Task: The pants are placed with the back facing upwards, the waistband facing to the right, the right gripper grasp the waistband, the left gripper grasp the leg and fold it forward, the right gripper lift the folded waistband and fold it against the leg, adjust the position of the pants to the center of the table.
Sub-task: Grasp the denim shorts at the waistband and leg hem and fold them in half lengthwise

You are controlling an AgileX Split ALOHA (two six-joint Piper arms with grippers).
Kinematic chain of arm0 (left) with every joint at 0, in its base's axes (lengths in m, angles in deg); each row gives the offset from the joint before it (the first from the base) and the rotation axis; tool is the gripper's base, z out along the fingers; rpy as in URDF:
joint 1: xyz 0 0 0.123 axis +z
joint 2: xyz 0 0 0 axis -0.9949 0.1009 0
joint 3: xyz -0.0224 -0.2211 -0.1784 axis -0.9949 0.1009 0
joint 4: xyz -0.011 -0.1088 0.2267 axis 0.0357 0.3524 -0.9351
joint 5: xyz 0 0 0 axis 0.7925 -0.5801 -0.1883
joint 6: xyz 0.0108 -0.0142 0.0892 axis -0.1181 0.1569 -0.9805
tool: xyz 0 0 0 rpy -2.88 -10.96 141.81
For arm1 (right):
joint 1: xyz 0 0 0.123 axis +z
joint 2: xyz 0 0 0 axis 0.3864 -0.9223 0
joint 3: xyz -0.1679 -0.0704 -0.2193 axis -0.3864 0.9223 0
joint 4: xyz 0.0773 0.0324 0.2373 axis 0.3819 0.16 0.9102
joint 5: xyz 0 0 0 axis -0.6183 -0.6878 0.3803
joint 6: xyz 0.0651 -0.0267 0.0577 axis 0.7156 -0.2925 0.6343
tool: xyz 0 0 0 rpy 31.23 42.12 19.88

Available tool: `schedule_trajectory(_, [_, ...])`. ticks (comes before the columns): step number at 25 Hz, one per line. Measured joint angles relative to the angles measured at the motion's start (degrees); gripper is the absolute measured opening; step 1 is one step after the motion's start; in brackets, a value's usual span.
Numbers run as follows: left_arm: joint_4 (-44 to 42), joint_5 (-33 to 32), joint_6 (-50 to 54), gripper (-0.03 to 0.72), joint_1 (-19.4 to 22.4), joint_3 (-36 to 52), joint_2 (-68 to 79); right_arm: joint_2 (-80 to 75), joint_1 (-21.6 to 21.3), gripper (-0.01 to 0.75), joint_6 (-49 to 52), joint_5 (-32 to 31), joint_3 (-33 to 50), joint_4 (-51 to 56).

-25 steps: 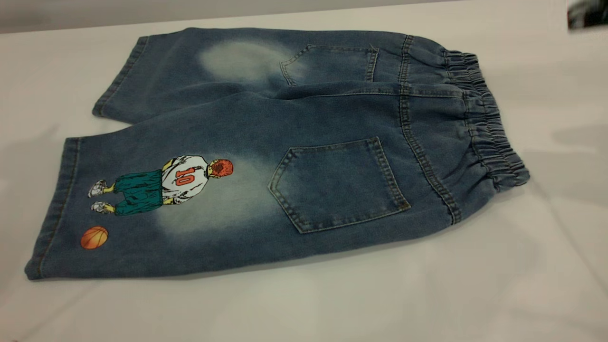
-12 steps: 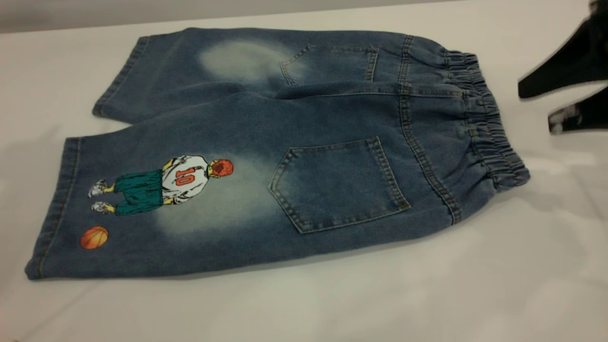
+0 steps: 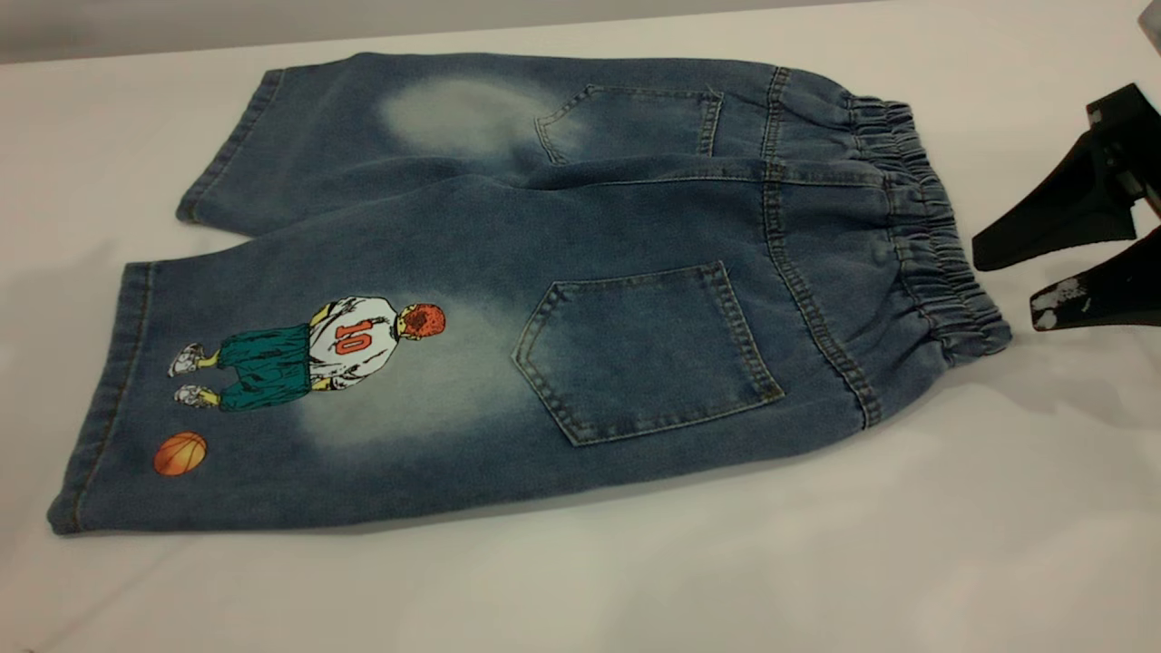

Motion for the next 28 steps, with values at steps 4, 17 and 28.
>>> schedule_trajectory(4, [0.00, 0.00, 0.00, 0.546, 0.00, 0.00, 0.00, -1.51, 0.00, 0.430, -0.76, 1.53, 0.00, 0.28])
schedule_trajectory(17, [0.00, 0.00, 0.06, 0.546, 0.00, 0.00, 0.00, -5.91, 0.00, 0.430, -6.82, 1.48, 0.00, 5.79])
schedule_trajectory(28, [0.00, 0.07, 0.01, 0.546, 0.00, 0.00, 0.00, -8.59, 0.00, 0.430, -13.78, -2.76, 0.00, 12.45])
